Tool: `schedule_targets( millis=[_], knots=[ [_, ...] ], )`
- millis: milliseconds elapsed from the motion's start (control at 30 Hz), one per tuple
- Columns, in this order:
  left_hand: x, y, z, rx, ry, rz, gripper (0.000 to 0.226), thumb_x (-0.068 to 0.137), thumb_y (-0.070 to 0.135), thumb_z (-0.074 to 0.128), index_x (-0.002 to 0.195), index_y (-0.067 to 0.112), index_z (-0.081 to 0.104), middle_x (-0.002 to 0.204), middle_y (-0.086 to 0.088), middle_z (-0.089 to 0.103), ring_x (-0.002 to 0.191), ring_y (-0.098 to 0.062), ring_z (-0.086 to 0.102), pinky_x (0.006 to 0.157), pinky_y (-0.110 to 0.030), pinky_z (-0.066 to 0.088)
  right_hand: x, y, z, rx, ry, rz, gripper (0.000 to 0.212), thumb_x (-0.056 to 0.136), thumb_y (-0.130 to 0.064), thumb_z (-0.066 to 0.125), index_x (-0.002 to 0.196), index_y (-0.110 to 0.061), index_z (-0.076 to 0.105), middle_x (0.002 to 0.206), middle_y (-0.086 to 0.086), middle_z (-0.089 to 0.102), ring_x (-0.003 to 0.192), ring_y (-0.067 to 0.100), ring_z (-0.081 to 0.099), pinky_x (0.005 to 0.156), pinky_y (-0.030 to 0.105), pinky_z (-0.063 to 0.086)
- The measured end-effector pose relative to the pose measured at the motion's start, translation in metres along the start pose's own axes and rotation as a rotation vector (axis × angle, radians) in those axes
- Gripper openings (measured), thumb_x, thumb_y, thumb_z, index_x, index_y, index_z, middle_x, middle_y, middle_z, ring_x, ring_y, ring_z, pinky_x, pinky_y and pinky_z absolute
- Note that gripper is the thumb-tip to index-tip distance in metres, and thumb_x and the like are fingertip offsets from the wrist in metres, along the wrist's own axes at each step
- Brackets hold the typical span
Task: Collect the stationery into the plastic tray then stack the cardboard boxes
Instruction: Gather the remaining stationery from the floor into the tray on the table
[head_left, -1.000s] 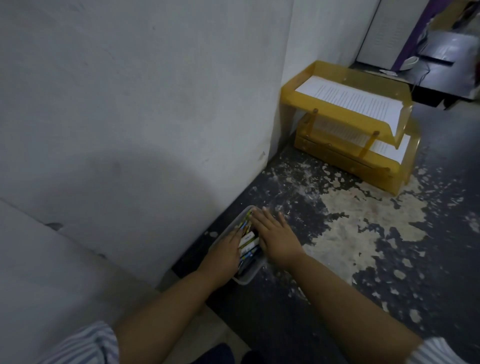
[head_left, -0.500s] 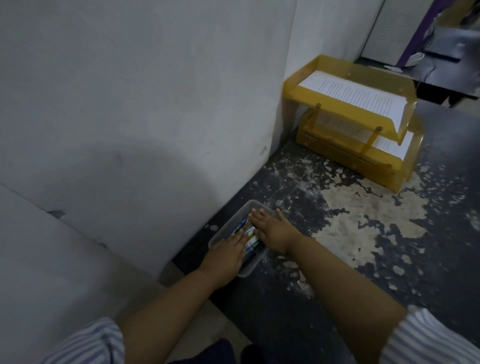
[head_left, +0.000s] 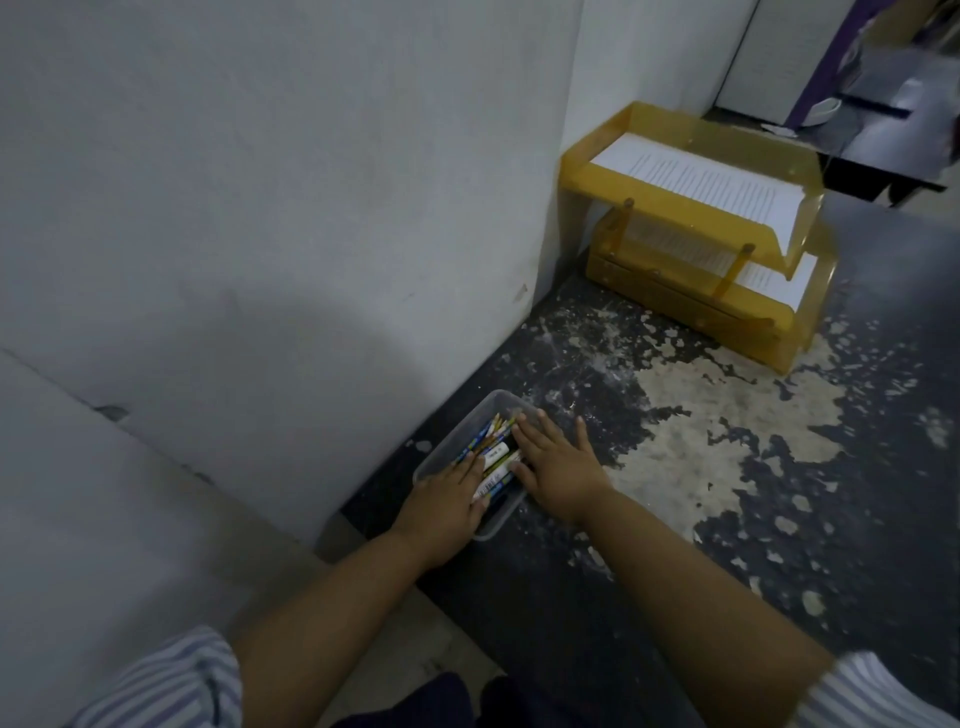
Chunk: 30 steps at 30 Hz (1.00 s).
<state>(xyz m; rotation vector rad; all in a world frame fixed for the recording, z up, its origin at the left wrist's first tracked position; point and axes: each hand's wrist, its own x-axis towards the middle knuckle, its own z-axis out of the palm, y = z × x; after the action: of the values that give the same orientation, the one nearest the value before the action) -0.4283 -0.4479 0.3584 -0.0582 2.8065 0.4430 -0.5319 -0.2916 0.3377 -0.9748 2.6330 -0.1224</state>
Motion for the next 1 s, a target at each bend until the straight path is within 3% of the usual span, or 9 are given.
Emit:
schedule_targets(
  millis=[100, 300, 600, 800, 1000],
  knots=[
    [0.0, 0.001, -0.005, -0.068, 0.005, -0.01, 0.055, 0.099, 0.033, 0.035, 0.149, 0.015, 0.021, 0.155, -0.004, 0.029, 0.14, -0.018, 0.031, 0.111, -0.03, 0.028, -0.001, 0.0, -0.006, 0.054, -0.012, 0.009, 0.056, 0.1, -0.046, 0.019, 0.15, -0.022, 0.008, 0.159, -0.01, -0.001, 0.146, 0.011, -0.011, 0.108, 0.053, -0.022],
    [-0.003, 0.006, -0.01, -0.142, 0.068, 0.063, 0.051, 0.099, 0.03, 0.037, 0.147, 0.015, 0.027, 0.153, -0.002, 0.03, 0.14, -0.018, 0.03, 0.114, -0.03, 0.027, -0.034, -0.005, 0.0, 0.236, 0.254, 0.132, 0.052, 0.1, -0.039, 0.028, 0.149, -0.027, 0.016, 0.159, -0.009, 0.008, 0.146, 0.009, -0.007, 0.115, 0.051, -0.012],
    [-0.008, 0.05, -0.011, -0.085, 0.052, 0.477, 0.049, 0.099, 0.033, 0.039, 0.145, 0.016, 0.035, 0.157, 0.0, 0.022, 0.145, -0.015, 0.017, 0.116, -0.028, 0.018, -0.12, -0.017, 0.029, 0.369, 0.527, 0.443, 0.05, 0.1, -0.032, 0.033, 0.148, -0.025, 0.02, 0.159, -0.005, 0.008, 0.139, 0.004, -0.015, 0.118, 0.039, -0.004],
    [-0.032, 0.112, 0.014, -0.015, -0.095, 0.721, 0.05, 0.1, 0.036, 0.035, 0.147, 0.02, 0.03, 0.158, 0.001, 0.019, 0.146, -0.016, 0.016, 0.118, -0.036, 0.022, -0.214, -0.033, 0.065, 0.405, 0.632, 0.738, 0.049, 0.1, -0.032, 0.036, 0.147, -0.025, 0.024, 0.159, -0.005, 0.012, 0.146, 0.011, -0.005, 0.118, 0.04, -0.002],
    [-0.079, 0.183, 0.058, 0.126, -0.229, 0.968, 0.051, 0.099, 0.041, 0.035, 0.145, 0.02, 0.033, 0.156, 0.001, 0.025, 0.144, -0.015, 0.022, 0.116, -0.033, 0.024, -0.321, -0.054, 0.104, 0.406, 0.689, 1.061, 0.051, 0.099, -0.034, 0.036, 0.147, -0.025, 0.023, 0.158, -0.005, 0.014, 0.147, 0.014, -0.003, 0.118, 0.042, 0.0]
  ],
)
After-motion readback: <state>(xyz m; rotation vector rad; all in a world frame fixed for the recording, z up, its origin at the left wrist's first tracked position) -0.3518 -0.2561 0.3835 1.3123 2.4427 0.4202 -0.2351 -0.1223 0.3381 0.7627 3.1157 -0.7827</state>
